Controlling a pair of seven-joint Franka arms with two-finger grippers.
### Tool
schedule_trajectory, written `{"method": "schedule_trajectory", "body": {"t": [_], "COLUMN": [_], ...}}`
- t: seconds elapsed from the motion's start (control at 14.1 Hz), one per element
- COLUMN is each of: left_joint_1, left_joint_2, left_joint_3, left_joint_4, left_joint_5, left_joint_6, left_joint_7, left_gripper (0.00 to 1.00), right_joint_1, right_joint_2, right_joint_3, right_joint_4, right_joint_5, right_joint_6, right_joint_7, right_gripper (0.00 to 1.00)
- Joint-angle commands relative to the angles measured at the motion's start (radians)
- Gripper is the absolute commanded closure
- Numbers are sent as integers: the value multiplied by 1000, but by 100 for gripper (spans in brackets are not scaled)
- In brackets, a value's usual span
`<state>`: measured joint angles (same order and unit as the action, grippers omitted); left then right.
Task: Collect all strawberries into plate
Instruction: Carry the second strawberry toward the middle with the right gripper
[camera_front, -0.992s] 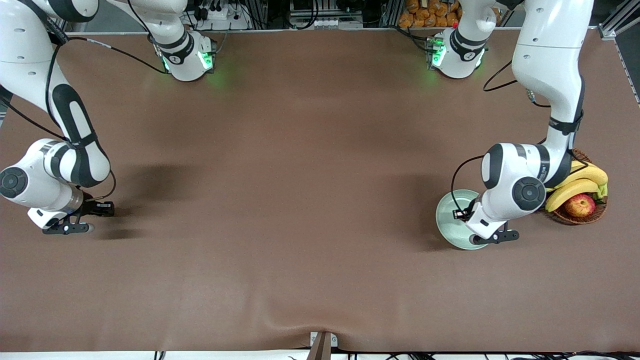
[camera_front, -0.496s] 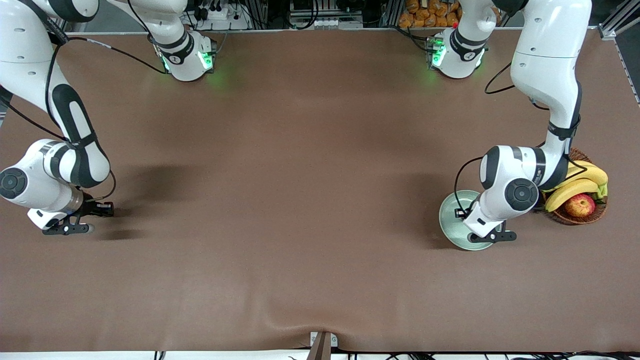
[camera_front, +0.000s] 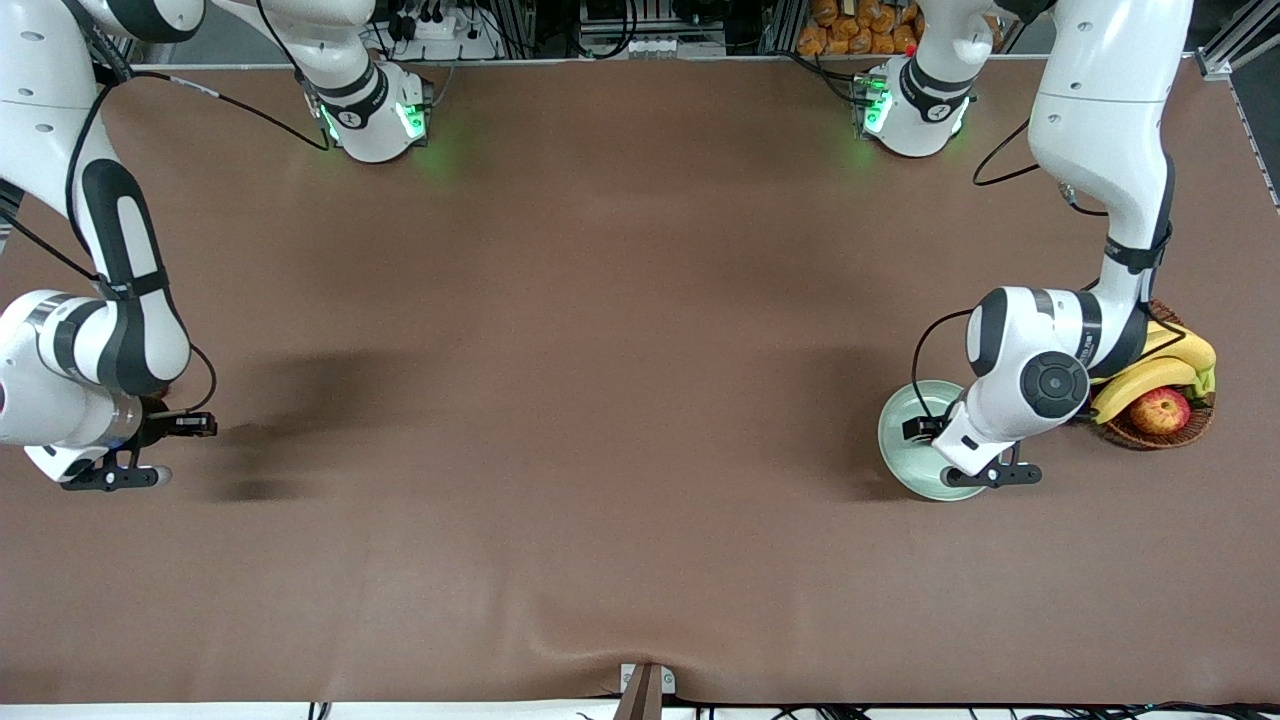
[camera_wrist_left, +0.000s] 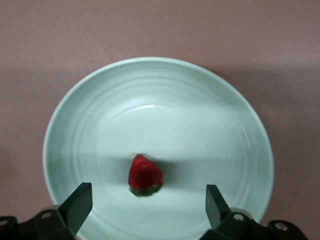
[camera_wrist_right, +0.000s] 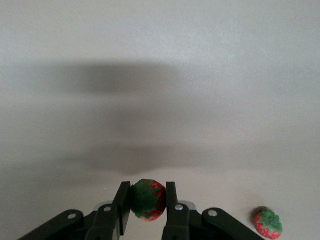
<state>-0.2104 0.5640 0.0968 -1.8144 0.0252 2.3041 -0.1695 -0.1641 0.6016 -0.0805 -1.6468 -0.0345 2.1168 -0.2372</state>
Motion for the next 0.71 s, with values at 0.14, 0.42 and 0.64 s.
{"method": "schedule_trajectory", "body": {"t": [0.14,0.42,0.64], "left_joint_1": [-9,-11,-11], "left_joint_2": [-140,-208,-228], "left_joint_3": [-9,-61,-132], "left_joint_4": [-17,-11,9], "left_joint_5": [25,24,22], "left_joint_6": [-153,-245,-255], "left_joint_7": [-11,-209,-448], "left_gripper": [0,0,0], "right_joint_1": [48,95,107], "right_joint_2": [-32,-42,-59], "right_joint_3": [37,82,178], "right_joint_4": [48,93,91], "right_joint_5": [79,93,105], "right_joint_6": [-124,-212,-227], "right_joint_7": [180,369,577], "right_gripper": [89,89,89]}}
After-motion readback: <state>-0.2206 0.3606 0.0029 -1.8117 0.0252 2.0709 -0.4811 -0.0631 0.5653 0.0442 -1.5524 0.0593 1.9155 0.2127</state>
